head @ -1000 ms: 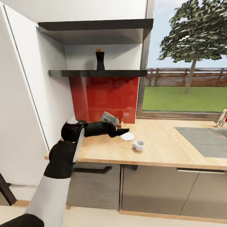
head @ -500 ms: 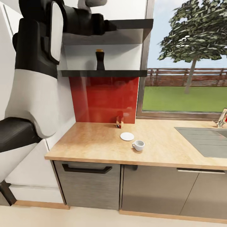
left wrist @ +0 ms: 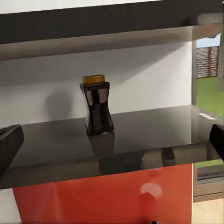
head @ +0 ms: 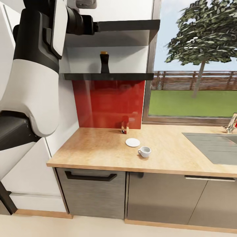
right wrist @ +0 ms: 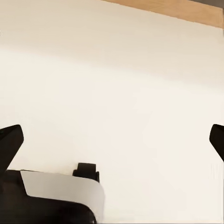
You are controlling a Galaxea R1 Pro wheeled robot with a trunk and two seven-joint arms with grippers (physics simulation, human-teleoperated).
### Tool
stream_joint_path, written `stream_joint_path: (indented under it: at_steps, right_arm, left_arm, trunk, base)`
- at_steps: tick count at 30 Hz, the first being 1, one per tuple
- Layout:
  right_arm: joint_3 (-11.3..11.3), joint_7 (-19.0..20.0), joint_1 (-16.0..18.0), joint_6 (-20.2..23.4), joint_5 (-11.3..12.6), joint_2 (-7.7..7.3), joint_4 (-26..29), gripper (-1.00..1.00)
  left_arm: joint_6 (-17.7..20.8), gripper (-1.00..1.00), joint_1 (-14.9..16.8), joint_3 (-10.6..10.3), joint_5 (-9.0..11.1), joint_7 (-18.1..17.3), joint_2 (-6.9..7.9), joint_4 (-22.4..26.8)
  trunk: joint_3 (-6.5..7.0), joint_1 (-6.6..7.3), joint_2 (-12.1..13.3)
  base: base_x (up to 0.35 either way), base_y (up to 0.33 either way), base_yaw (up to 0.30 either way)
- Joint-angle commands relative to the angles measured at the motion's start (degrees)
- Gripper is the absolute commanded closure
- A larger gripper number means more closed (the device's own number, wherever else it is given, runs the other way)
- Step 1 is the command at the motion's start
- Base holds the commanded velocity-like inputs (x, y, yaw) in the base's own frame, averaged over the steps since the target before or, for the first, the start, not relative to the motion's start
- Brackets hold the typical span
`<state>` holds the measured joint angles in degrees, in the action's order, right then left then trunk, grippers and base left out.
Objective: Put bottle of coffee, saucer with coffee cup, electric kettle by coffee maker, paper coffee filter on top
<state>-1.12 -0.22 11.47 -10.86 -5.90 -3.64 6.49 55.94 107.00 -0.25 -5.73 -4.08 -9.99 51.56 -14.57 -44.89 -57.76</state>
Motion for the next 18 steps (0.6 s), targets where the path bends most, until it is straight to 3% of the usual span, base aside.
stream_joint_path:
  at_steps: [1,5,6,8,10,13,18]
  right_arm:
    - [-0.1,0.0,0.0,-0.1,-1.4,-0.03,-0.6,-1.00]
    - [0.0,0.0,-0.1,-0.1,-6.6,-0.04,-4.6,-1.00]
    - [0.0,0.0,-0.2,-0.1,-9.4,-0.04,-6.5,-1.00]
    - [0.0,0.1,-0.6,-0.1,-12.1,-0.01,-7.6,-1.00]
    - [0.1,0.1,-2.8,-0.1,-18.7,0.47,-9.1,-1.00]
    - [0.1,0.2,-3.4,-0.1,-20.7,0.62,-9.4,-1.00]
    - [0.1,0.1,-3.5,-0.1,-20.9,0.58,-9.4,-1.00]
  left_arm:
    - [0.2,-1.00,0.1,0.0,-0.6,-0.3,-0.01,-0.2]
    - [0.1,-1.00,0.1,0.0,-0.6,0.1,-0.01,-1.9]
    - [-0.1,-1.00,0.1,0.0,-0.5,0.2,-0.01,-2.6]
    - [-0.7,-1.00,0.1,0.0,-0.5,0.3,-0.01,-3.2]
    - [-4.7,-1.00,0.1,0.0,-0.5,0.4,-0.01,-7.5]
    - [-7.0,-1.00,0.1,0.0,-0.4,0.5,-0.01,-11.0]
    - [-10.0,-1.00,0.1,0.0,-0.4,0.5,-0.01,-11.9]
  trunk:
    - [-0.08,0.00,0.0]
    - [-0.08,0.00,0.0]
    - [-0.08,0.00,0.0]
    - [-0.08,0.00,0.0]
    - [-0.08,0.00,0.0]
    - [-0.08,0.00,0.0]
    - [-0.08,0.00,0.0]
  base:
    - [0.000,0.000,0.000]
    - [0.000,0.000,0.000]
    - [0.000,0.000,0.000]
    - [0.000,0.000,0.000]
    - [0.080,-0.032,0.000]
    - [0.191,-0.091,0.000]
    - [0.126,-0.033,0.000]
